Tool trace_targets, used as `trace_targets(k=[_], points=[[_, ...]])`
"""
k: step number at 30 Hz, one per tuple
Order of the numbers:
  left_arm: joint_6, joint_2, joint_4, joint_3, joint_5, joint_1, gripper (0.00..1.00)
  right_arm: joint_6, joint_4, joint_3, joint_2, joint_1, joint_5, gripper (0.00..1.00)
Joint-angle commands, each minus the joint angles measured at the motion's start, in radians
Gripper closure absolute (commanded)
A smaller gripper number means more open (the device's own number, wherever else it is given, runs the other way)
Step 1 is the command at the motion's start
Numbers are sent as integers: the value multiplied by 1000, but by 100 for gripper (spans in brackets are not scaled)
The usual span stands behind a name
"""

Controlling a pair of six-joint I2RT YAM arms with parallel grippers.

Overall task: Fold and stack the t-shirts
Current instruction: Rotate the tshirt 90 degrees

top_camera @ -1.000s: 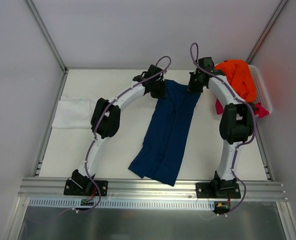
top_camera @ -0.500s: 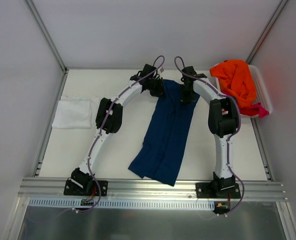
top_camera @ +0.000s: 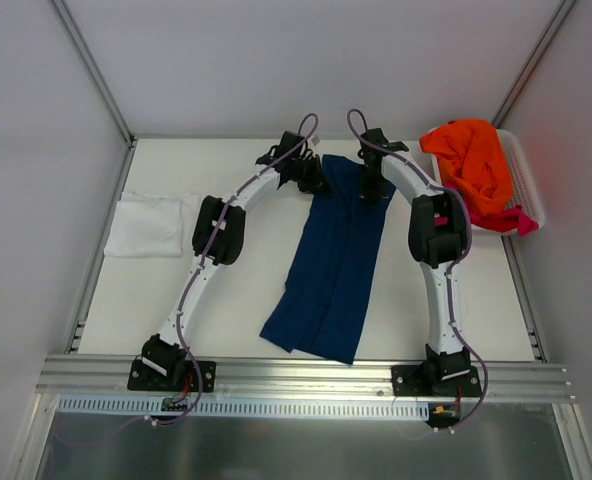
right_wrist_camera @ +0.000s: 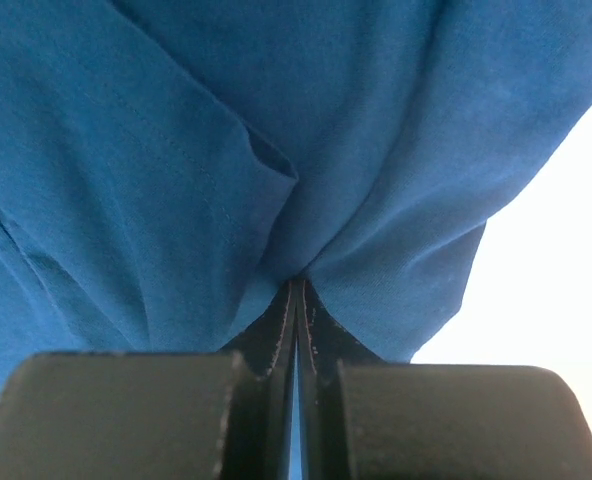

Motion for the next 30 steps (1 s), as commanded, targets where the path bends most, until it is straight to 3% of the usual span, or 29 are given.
trace_targets(k=[1, 13, 19, 23, 27, 28, 29, 30], points=[[-38, 3, 24, 33, -11, 40, 100, 11, -50, 97, 73, 10, -18, 99], [-90, 3, 52, 34, -24, 152, 100, -4, -62, 390, 248, 10, -280, 99], [-118, 11, 95, 43, -11, 187, 100, 0, 36, 397, 265, 9, -446, 99], [-119, 9, 124, 46, -10, 190, 100, -13, 77, 382, 254, 10, -437, 99], [-109, -20, 144, 45, -2, 190, 100, -27, 214, 230, 153, 12, -386, 100], [-95, -29, 148, 45, -4, 189, 100, -52, 232, 211, 107, 9, -356, 97], [-87, -41, 151, 43, -7, 190, 100, -67, 254, 204, 90, 10, -345, 79], [-80, -72, 153, 42, -16, 189, 100, -93, 256, 213, 76, 10, -334, 68]])
